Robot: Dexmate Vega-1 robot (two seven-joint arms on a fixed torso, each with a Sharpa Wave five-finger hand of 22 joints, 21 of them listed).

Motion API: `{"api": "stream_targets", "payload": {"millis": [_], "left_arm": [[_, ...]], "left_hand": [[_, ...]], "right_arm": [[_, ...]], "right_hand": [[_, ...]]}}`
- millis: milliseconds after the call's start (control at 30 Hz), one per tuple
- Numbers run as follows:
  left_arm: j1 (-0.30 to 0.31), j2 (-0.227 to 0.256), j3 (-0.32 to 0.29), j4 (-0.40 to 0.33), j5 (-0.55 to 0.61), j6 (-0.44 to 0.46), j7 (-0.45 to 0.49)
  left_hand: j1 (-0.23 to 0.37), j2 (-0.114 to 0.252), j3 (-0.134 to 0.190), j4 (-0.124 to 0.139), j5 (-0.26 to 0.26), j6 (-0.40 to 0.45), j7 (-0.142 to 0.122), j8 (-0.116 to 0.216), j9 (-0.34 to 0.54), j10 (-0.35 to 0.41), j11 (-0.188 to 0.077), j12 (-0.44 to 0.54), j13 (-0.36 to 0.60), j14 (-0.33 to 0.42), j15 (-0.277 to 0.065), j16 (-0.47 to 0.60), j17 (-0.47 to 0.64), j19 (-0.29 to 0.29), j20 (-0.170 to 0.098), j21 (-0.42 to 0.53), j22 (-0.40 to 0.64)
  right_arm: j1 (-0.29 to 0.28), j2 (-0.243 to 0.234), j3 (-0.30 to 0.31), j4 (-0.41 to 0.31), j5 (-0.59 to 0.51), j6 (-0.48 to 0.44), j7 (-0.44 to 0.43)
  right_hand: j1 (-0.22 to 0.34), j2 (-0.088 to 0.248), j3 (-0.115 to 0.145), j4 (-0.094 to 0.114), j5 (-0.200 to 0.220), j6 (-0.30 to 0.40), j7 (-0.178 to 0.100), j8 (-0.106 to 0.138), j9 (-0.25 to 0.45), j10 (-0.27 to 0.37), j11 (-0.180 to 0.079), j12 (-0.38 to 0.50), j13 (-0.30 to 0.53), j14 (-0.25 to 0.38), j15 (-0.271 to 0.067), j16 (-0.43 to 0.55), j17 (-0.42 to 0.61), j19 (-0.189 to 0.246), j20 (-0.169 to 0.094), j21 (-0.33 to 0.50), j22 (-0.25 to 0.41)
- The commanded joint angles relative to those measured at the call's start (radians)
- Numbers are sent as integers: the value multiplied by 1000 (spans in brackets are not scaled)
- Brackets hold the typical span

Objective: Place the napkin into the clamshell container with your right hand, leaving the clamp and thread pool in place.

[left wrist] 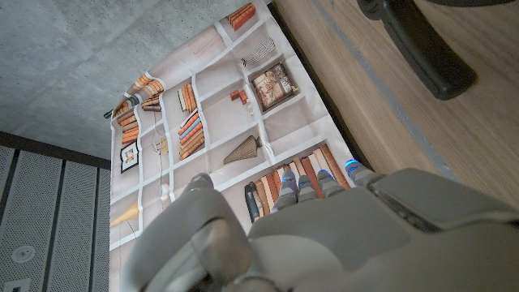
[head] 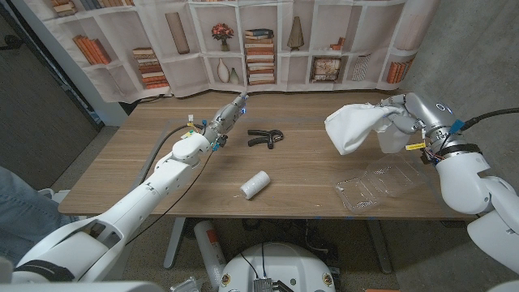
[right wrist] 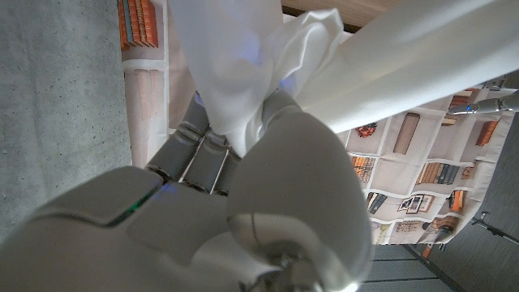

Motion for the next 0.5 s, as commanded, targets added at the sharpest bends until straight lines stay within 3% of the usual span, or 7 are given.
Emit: {"api": "stream_targets", "payload": {"millis": [33,500], "left_arm": [[-7,-4,2,12,-1,-1,-9],[-20,-18,12,40,1,-3,-22]], "left_hand": [[2,8,-5,-2,-2,3,3,1,2,-7,-2,2,1,-52,8,0,4,-131,10,-5,4],[2,9,-7,-2,-3,3,3,0,2,-8,-2,2,1,-53,8,0,4,-131,10,-5,4]], "right_arm": [[-36,57,23,-25,-33,16,21],[-79,110,29,-35,-84,39,7]], "right_hand": [[17,23,10,-2,2,12,-1,-2,4,95,-84,-1,6,55,-91,-1,3,-5,-145,10,-4],[7,24,14,0,2,16,0,-3,3,102,-85,-9,12,57,-89,-3,4,-8,-146,21,-26]]}}
